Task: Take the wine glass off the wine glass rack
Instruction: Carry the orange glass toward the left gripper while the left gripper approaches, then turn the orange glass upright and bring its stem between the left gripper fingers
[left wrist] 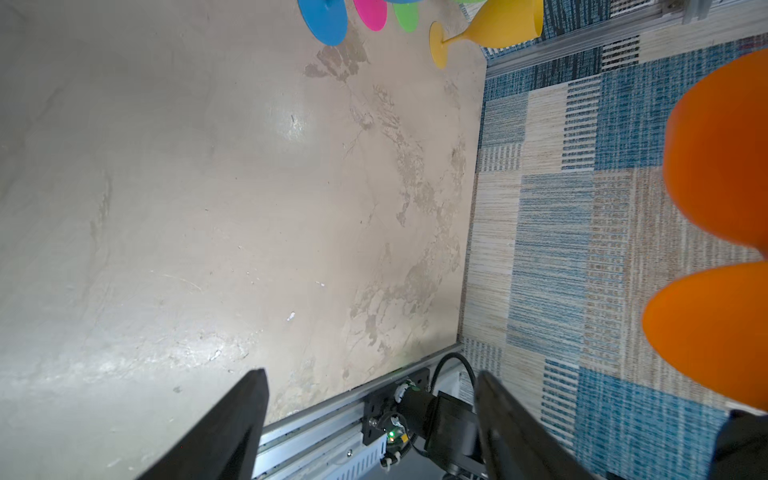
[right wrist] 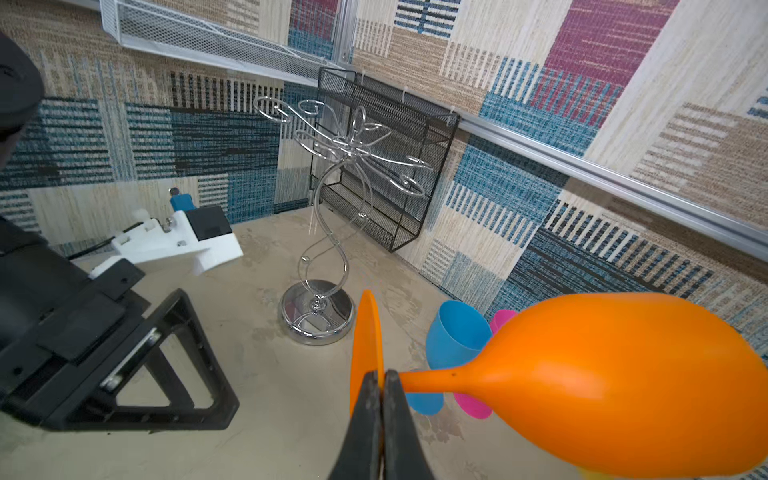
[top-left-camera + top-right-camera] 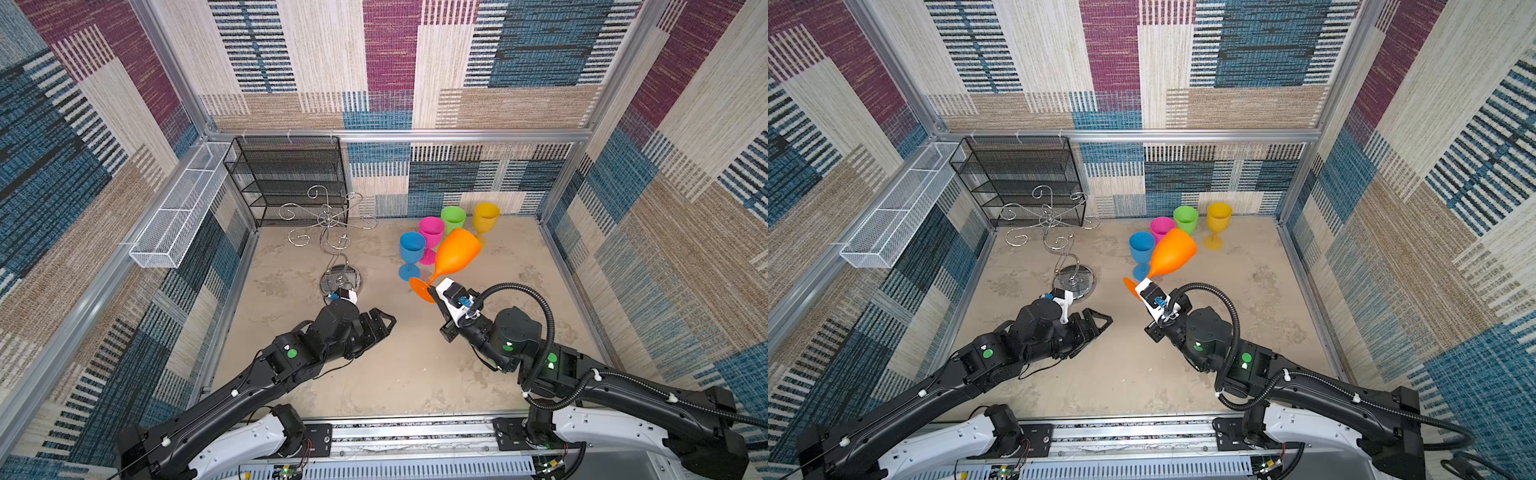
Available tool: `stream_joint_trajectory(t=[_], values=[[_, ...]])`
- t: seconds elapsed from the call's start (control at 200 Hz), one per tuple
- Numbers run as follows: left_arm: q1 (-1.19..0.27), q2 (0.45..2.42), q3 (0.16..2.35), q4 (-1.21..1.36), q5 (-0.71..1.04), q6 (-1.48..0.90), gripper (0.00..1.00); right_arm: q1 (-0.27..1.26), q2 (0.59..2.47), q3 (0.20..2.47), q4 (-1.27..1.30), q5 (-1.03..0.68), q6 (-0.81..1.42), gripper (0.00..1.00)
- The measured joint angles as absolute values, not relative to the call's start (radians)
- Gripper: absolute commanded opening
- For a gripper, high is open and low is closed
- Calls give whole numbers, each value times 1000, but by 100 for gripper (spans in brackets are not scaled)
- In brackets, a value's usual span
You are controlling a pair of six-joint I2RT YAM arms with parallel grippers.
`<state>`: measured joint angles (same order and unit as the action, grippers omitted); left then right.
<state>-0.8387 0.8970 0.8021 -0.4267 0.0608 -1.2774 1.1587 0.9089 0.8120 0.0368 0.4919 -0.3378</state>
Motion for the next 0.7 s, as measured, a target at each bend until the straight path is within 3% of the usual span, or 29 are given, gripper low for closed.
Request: stream_joint_trajectory(t=[0.701], values=[[-648,751,643,-263,192,-1597,74,1395,1022,716,155,666,-698,0]])
